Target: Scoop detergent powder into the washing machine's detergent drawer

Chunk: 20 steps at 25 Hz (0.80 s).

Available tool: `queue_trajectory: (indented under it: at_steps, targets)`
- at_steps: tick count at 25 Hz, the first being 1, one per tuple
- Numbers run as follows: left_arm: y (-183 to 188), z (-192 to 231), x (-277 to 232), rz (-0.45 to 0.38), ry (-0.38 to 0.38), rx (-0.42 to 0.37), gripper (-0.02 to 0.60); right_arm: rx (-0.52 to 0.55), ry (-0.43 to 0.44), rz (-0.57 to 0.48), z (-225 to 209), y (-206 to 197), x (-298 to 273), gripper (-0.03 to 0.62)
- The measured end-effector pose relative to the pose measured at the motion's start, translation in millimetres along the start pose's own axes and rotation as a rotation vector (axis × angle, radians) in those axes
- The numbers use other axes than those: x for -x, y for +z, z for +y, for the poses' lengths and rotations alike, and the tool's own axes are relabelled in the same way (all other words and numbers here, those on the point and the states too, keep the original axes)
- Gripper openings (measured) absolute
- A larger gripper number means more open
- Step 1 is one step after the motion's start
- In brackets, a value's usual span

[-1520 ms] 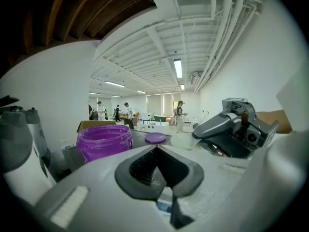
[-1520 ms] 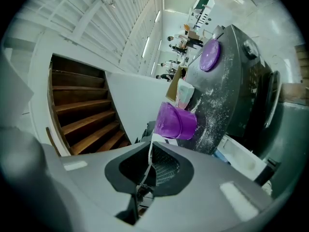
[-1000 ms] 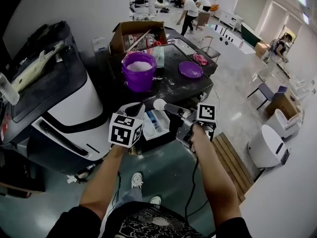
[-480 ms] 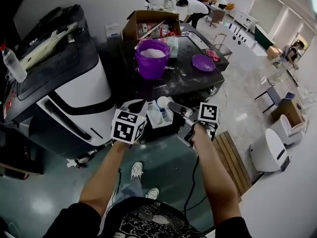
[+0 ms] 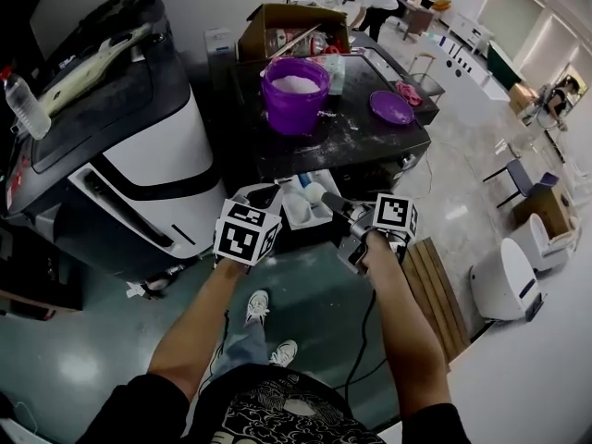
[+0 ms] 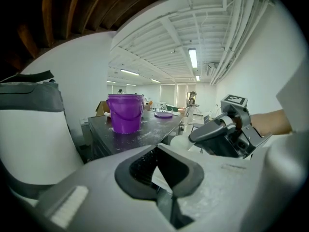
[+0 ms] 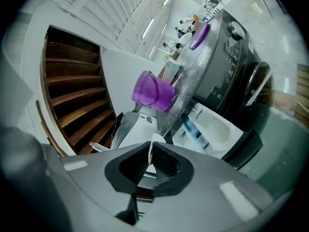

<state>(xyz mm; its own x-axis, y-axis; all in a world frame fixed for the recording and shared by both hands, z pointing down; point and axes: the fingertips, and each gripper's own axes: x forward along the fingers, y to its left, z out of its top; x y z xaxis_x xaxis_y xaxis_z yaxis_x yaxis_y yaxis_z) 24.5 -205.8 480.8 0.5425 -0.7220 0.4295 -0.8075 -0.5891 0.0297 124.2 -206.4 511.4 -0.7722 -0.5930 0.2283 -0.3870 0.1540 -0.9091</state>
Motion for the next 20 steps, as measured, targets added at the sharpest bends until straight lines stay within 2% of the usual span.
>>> queue_trajectory:
  at_steps: [12, 20]
  targets:
    - [-5, -16, -31, 0.045, -0.057, -0.029, 0.0, 0.012, -0.113, -0.06, -48, 24, 21, 0.037]
    - [-2, -26, -51, 0.061, -0.089, -0.043, 0.0, 0.202, -0.269, 0.022, -68, 39, 24, 0.037]
